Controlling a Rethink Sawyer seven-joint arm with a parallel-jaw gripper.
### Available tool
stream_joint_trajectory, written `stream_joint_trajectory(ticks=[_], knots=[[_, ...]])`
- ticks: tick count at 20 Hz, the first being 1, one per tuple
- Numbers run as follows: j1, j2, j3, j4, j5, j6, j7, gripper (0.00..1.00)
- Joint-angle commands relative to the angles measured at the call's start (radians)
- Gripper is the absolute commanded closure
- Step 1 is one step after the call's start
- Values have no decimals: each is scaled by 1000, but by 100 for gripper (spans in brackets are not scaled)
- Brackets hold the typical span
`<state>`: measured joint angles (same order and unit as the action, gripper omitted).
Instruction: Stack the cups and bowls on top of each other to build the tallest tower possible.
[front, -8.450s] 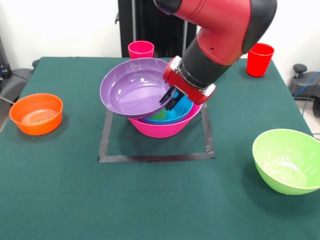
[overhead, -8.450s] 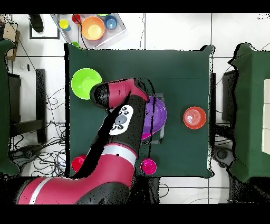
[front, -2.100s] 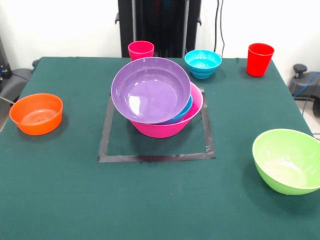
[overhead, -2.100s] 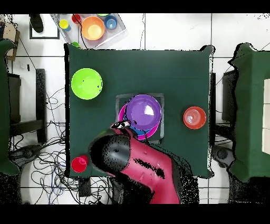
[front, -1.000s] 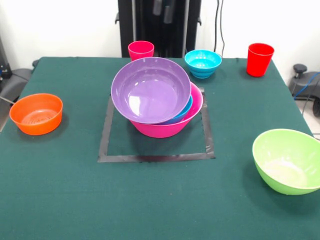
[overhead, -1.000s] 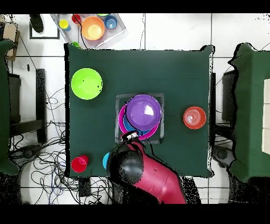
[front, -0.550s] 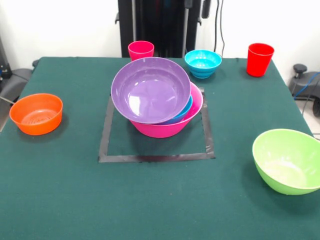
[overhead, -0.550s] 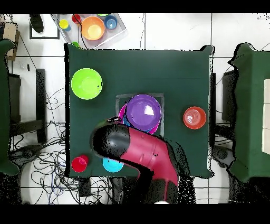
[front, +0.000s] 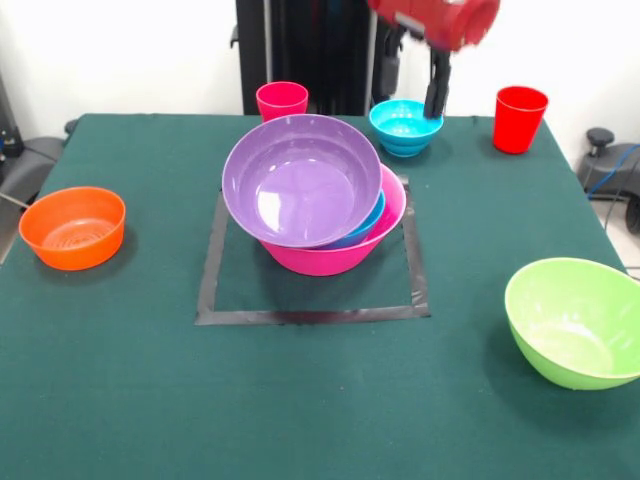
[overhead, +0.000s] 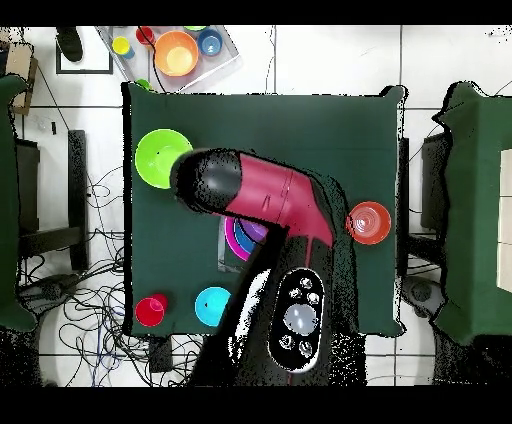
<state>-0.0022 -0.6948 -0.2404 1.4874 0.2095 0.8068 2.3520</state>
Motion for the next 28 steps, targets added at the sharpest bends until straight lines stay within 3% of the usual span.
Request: stream_joint_trajectory(ticks=[1, 9, 16, 19, 21, 24, 26, 28], knots=[[-41, 249, 68, -348, -58, 154, 58, 0], [-162, 261, 133, -626, -112, 540, -206, 0], [-197, 326, 194, -940, -108, 898, -193, 0], [-201, 370, 190, -1082, -123, 1007, -213, 0], [-209, 393, 196, -1123, -118, 1015, -233, 0], [-221, 413, 196, -1129, -126, 952, -294, 0], [-231, 409, 193, -1094, -135, 893, -350, 0], [-247, 382, 192, -999, -145, 786, -429, 0]])
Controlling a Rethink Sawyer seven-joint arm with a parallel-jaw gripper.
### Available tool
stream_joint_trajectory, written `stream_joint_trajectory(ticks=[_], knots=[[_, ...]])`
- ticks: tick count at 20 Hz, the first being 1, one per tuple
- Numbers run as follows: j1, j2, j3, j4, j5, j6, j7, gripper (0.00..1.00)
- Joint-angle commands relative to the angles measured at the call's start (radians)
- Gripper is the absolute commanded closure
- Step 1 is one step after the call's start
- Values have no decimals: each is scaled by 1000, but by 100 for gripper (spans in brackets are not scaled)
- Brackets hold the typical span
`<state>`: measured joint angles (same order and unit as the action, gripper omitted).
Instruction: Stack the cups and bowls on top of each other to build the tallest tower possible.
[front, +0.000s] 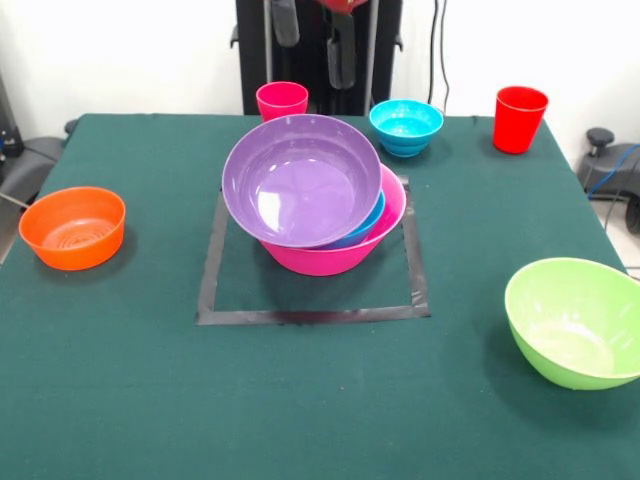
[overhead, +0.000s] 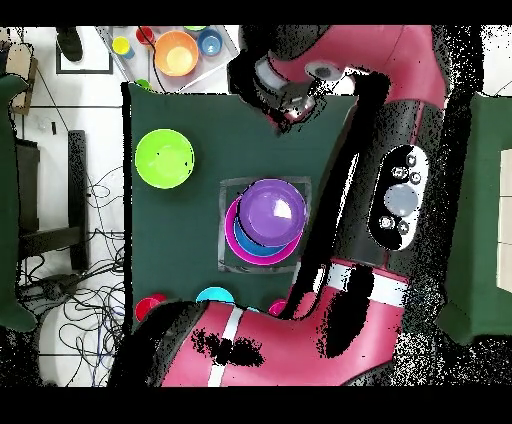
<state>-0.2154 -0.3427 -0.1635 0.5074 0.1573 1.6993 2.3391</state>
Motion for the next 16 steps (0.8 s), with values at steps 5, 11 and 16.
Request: stream_joint_trajectory(ticks=[5, 11, 16], knots=[[-91, -52, 123, 218, -105, -309, -615, 0], [-139, -76, 121, 291, -152, -364, -798, 0], [-167, -102, 116, 365, -190, -439, -885, 0]])
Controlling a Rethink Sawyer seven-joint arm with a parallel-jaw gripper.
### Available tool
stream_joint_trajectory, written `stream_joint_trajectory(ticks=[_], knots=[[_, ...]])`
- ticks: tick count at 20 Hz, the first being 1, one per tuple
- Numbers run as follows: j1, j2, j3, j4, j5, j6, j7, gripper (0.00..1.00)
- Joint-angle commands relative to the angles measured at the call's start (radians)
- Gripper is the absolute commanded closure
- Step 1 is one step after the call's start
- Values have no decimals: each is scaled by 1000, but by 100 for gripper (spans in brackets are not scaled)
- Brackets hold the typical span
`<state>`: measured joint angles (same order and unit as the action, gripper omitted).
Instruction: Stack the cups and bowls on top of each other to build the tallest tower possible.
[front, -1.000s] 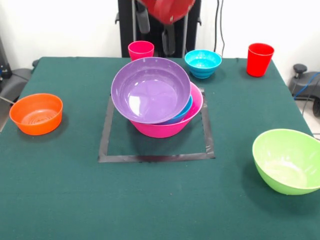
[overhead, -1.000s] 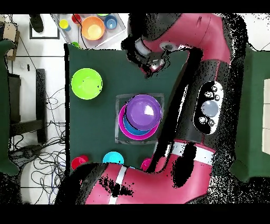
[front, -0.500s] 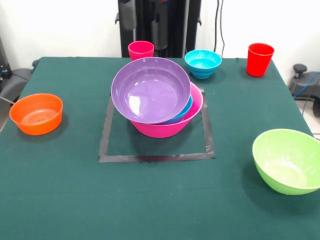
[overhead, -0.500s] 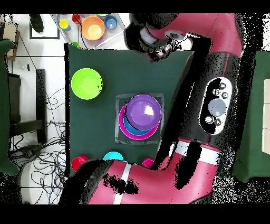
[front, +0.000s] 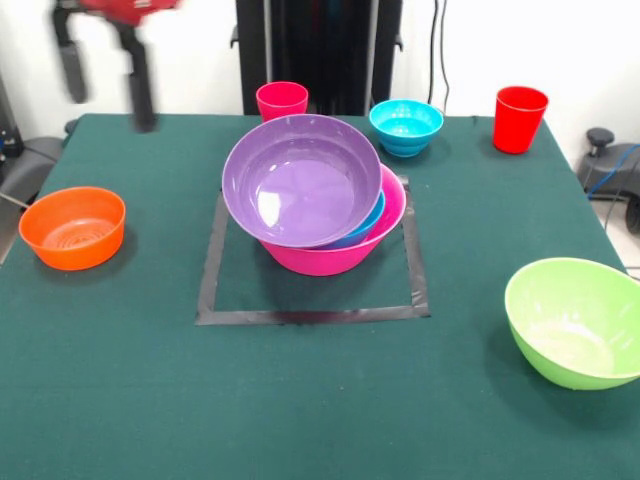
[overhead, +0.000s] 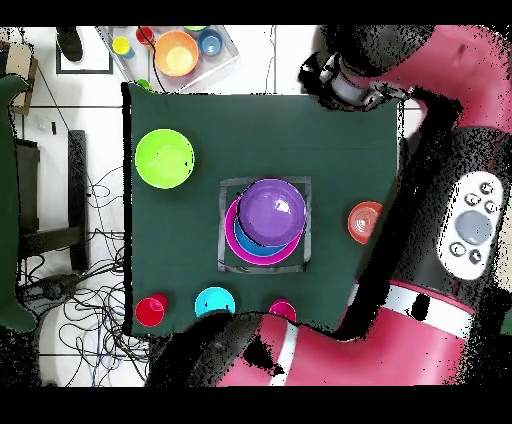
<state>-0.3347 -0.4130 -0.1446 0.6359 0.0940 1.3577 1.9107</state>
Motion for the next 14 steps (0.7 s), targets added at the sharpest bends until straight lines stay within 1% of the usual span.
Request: stream_joint_trajectory(ticks=[1, 4, 6, 11, 14], knots=[[-52, -34, 97, 251, -130, -110, -458, 0], [-64, -50, 107, 321, -138, -204, -456, 0], [-74, -41, 119, 338, -142, -245, -459, 0], [-97, -52, 144, 433, -154, -386, -443, 0], [-110, -52, 151, 476, -160, -431, -410, 0]])
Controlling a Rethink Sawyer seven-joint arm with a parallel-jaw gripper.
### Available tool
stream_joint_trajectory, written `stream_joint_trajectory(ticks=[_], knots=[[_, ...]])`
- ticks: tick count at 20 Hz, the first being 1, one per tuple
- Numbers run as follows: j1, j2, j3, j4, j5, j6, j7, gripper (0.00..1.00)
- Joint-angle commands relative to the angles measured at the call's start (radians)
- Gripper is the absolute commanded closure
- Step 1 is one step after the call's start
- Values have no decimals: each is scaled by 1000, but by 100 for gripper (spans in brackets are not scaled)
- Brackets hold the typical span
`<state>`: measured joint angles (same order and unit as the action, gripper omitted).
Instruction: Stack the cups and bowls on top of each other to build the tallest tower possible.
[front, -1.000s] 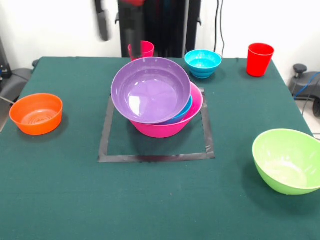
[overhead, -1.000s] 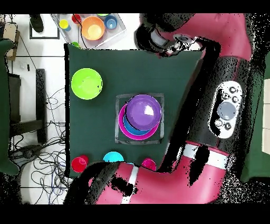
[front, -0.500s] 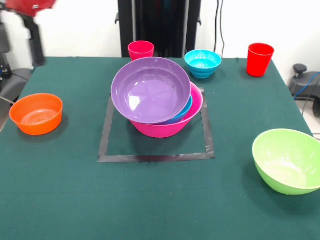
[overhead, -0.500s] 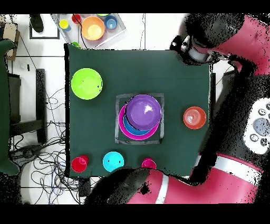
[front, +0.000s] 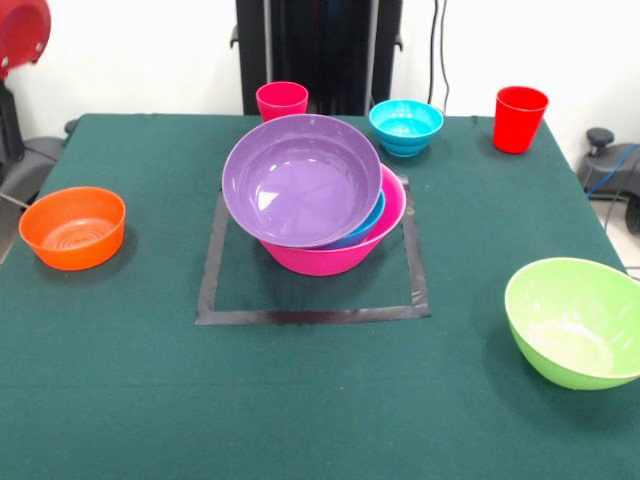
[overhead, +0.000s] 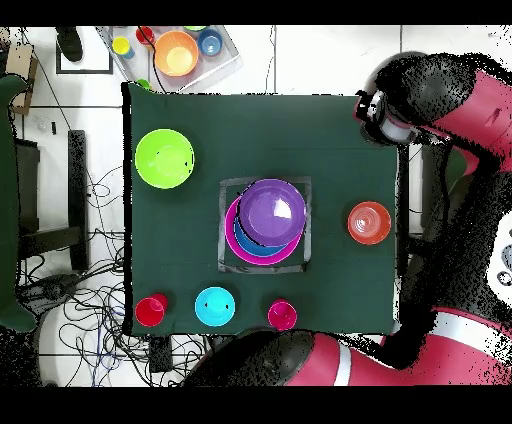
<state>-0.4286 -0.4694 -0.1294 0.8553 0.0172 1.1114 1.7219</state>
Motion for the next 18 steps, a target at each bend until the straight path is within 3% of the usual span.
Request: stream_joint_trajectory(ticks=[1, 7, 18], knots=[[-19, 5, 137, 267, -85, -190, -208, 0], [-33, -6, 145, 350, -99, -290, -169, 0], [-8, -82, 120, 492, -93, -330, -64, 0]])
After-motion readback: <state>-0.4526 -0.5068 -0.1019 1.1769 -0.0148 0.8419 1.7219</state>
